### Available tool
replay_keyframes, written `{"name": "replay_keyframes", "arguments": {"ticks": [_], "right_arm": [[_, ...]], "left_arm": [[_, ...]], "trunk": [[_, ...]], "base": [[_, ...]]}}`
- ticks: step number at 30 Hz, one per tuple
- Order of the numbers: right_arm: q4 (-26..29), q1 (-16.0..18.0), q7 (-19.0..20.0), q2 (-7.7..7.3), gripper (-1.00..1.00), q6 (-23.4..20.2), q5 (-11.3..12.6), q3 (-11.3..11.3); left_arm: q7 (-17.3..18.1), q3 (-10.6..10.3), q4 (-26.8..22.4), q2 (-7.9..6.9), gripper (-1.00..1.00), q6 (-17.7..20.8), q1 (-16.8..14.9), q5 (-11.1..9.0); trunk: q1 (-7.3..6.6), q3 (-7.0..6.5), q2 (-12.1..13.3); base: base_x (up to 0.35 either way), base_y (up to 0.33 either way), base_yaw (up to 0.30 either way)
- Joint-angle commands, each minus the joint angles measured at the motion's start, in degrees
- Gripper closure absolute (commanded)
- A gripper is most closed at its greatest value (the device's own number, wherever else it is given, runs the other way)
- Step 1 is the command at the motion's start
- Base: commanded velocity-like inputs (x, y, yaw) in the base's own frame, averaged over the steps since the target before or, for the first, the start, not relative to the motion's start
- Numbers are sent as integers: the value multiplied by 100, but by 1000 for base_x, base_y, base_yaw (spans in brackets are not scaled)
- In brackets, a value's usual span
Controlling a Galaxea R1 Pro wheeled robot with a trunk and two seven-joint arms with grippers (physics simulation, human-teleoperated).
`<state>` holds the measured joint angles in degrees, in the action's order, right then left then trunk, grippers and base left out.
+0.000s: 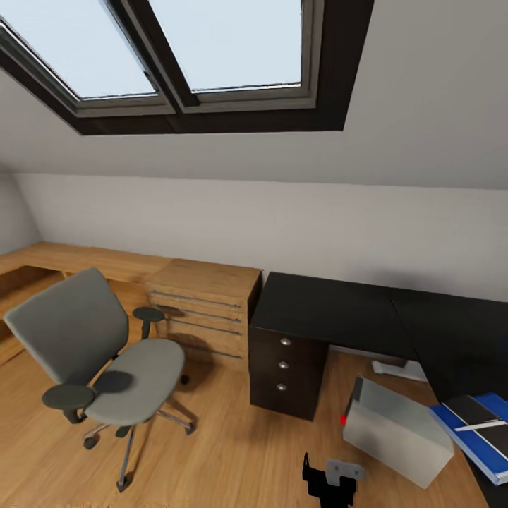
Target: In the bedroom, organize the workspace by keeping the computer under the desk, ensuring the monitor is on the desk, placing the keyboard on the desk next to the monitor, placing the mouse on the desk next to the keyboard, moving the folder from the swivel chair onto the desk next to the mouse, stacking the notebook on top of the folder with the pen on top of the notebook, and positioning the swivel chair next to the desk.
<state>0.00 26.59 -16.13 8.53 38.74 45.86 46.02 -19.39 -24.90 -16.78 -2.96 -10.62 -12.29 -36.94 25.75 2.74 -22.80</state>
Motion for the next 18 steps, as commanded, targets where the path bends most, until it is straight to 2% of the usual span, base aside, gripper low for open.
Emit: {"name": "replay_keyframes", "arguments": {"ticks": [1,18], "right_arm": [[0,2,-53,1,-100,1,4,49],[-3,0,-52,-21,-100,-47,41,26]], "left_arm": [[-32,-51,-2,-4,-100,-19,-4,-51],[-41,-32,78,-29,-100,-25,-2,-50]], "trunk": [[4,12,-12],[4,11,-12]], "base": [[-1,0,282],[0,0,287]]}}
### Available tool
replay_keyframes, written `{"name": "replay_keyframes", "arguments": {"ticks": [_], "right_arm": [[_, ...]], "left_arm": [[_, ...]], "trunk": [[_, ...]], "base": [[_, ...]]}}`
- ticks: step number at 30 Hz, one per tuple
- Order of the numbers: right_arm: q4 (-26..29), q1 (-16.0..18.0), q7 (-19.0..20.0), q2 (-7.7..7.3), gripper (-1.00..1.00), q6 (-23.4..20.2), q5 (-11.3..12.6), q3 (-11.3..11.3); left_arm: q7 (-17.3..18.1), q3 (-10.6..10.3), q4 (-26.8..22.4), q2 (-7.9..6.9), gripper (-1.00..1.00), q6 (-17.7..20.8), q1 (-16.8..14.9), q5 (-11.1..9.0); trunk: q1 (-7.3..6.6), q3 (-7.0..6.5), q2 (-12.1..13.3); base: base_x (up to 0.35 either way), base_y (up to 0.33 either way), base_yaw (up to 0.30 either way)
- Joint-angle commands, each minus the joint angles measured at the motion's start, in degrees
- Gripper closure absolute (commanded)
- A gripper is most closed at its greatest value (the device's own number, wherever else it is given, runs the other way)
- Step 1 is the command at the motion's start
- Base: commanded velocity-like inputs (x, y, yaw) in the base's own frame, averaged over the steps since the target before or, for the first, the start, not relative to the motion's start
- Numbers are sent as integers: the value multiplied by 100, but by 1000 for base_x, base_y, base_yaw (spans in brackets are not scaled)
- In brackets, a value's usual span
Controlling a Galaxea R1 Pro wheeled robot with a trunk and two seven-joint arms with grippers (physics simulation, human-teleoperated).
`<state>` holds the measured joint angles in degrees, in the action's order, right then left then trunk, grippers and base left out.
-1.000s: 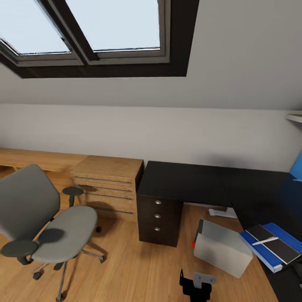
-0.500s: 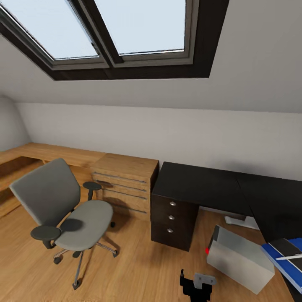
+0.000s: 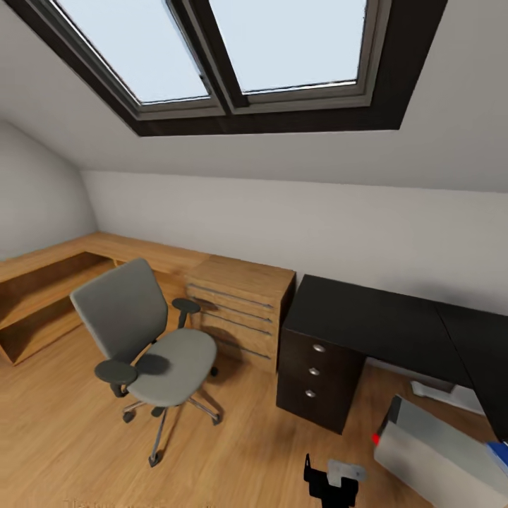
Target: In the bedroom, organize the workspace by keeping the computer under the desk, ensuring the monitor is on the desk, placing the keyboard on the desk next to the monitor, placing the mouse on the desk next to the keyboard, moving the folder from the swivel chair onto the desk next to the mouse, stacking the notebook on top of the folder with the pen on top of the notebook, and positioning the swivel chair next to the desk.
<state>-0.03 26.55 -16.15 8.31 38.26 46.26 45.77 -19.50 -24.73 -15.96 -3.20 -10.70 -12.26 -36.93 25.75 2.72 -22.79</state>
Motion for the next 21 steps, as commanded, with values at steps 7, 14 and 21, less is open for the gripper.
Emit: {"name": "replay_keyframes", "arguments": {"ticks": [7,14,21], "right_arm": [[-125,-479,172,-629,-100,239,49,51],[-136,-796,404,-777,-100,1322,-342,86],[-137,-990,488,-759,-100,2011,-766,98]], "left_arm": [[-9,-16,1346,12,-100,-2492,197,-91],[26,-25,1470,234,-100,-3151,643,-87],[26,-23,1477,274,-100,-3143,685,-83]], "trunk": [[3,14,-12],[3,33,-12],[3,57,-12]], "base": [[0,0,288],[0,0,279],[0,0,276]]}}
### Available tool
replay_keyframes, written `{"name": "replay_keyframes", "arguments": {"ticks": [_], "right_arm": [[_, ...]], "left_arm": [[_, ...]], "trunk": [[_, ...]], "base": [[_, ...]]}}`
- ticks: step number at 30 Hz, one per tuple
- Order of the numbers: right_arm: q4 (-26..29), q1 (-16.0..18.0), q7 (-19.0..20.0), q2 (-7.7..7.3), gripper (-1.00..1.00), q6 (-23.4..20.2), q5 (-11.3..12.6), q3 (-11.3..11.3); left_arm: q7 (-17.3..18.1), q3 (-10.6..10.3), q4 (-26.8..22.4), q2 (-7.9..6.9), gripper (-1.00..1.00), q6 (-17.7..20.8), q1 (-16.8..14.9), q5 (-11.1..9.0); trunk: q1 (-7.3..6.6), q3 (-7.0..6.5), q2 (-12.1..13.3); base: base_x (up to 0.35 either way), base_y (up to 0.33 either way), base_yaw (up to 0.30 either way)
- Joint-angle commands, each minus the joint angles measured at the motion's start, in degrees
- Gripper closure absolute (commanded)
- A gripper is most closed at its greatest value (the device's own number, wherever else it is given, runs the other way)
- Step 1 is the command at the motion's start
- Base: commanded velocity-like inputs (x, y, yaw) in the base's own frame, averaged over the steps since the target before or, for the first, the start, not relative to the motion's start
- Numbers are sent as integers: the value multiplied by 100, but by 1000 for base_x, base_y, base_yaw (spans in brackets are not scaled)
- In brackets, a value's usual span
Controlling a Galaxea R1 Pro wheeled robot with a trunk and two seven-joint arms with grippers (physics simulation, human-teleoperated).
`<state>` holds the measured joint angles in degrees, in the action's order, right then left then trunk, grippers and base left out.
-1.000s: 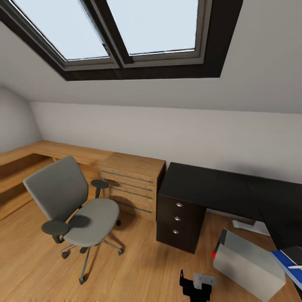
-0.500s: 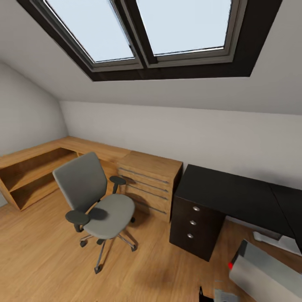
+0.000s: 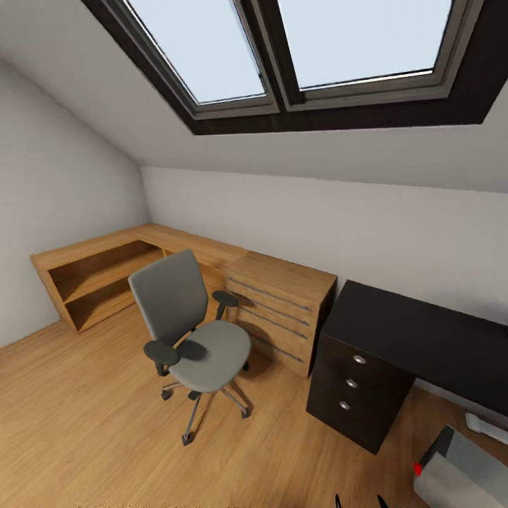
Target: In the bedroom, organize the workspace by keeping the computer under the desk, ensuring the monitor is on the desk, placing the keyboard on the desk next to the monitor, placing the mouse on the desk next to the keyboard, moving the folder from the swivel chair onto the desk next to the mouse, stacking the notebook on top of the folder with the pen on top of the notebook, and positioning the swivel chair next to the desk.
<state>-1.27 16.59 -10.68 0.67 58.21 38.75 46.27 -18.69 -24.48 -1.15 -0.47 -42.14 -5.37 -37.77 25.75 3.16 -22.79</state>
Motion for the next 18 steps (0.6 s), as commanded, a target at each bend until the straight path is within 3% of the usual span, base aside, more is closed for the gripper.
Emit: {"name": "replay_keyframes", "arguments": {"ticks": [1,14,18], "right_arm": [[-13,-7,-59,4,-100,63,-24,48],[-14,-67,-65,22,-100,179,-68,49],[-14,-68,-65,49,-100,179,-72,49]], "left_arm": [[-55,-50,-5,2,-100,23,-2,2],[-17,-59,-8,10,-100,256,1,14],[148,-65,-8,17,-100,443,1,15]], "trunk": [[3,16,-12],[3,45,-12],[3,45,-12]], "base": [[0,0,276],[0,0,276],[0,0,278]]}}
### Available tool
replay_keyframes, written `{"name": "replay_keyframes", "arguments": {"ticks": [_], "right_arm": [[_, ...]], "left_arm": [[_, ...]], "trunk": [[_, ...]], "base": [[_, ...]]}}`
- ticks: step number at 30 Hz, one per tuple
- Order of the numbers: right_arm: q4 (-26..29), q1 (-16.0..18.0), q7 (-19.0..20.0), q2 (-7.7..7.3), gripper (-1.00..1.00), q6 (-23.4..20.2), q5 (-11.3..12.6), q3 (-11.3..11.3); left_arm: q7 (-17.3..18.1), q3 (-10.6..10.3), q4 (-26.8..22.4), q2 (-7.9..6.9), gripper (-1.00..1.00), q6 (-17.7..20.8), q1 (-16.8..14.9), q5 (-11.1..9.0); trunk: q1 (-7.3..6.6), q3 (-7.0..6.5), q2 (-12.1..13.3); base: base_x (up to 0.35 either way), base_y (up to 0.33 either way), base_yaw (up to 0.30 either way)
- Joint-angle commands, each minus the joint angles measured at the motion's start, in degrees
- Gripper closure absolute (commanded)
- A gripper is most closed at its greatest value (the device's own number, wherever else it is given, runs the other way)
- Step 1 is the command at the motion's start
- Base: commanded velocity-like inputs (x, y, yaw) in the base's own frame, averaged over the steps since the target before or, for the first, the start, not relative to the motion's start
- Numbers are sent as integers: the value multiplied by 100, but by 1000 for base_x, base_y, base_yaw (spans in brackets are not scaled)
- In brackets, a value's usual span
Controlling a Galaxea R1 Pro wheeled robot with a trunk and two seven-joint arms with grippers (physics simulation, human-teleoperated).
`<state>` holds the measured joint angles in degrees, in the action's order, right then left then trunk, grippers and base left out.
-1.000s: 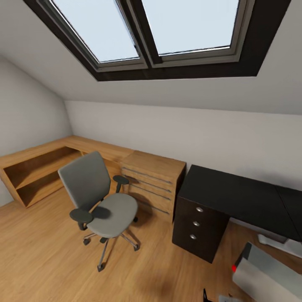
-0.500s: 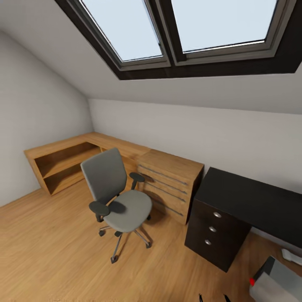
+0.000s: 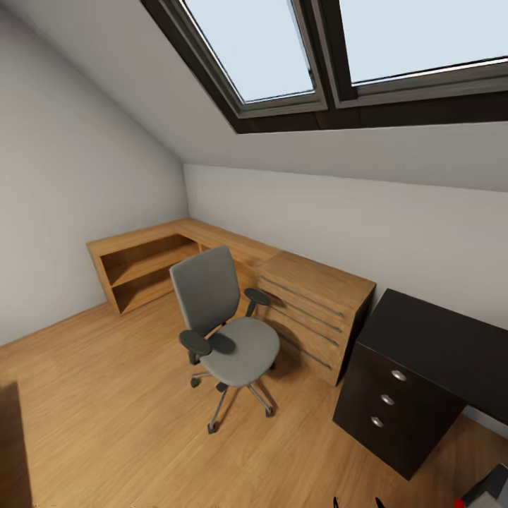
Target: In the bedroom, organize the workspace by keeping the computer under the desk, ensuring the monitor is on the desk, placing the keyboard on the desk next to the monitor, placing the mouse on the desk next to the keyboard, moving the folder from the swivel chair onto the desk next to the mouse, stacking the notebook on top of the folder with the pen on top of the notebook, and positioning the swivel chair next to the desk.
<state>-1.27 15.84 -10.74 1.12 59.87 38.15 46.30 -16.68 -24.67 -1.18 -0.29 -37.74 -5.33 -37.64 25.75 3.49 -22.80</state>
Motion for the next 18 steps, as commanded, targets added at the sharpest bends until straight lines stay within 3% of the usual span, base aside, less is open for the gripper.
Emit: {"name": "replay_keyframes", "arguments": {"ticks": [1,8,11,18], "right_arm": [[-13,7,-60,9,-100,13,-11,46],[-13,6,-68,35,-100,13,-10,46],[-13,6,-69,37,-100,13,-9,46],[-13,6,-66,37,-100,13,-9,46]], "left_arm": [[-32,-46,-5,0,-100,44,-3,4],[56,-55,-5,4,-100,348,-3,17],[264,-56,-5,-1,-100,463,-3,18],[366,-47,-6,-5,-100,455,-3,3]], "trunk": [[3,13,-12],[3,13,-12],[3,13,-12],[3,13,-12]], "base": [[0,0,280],[0,0,281],[0,0,282],[0,0,283]]}}
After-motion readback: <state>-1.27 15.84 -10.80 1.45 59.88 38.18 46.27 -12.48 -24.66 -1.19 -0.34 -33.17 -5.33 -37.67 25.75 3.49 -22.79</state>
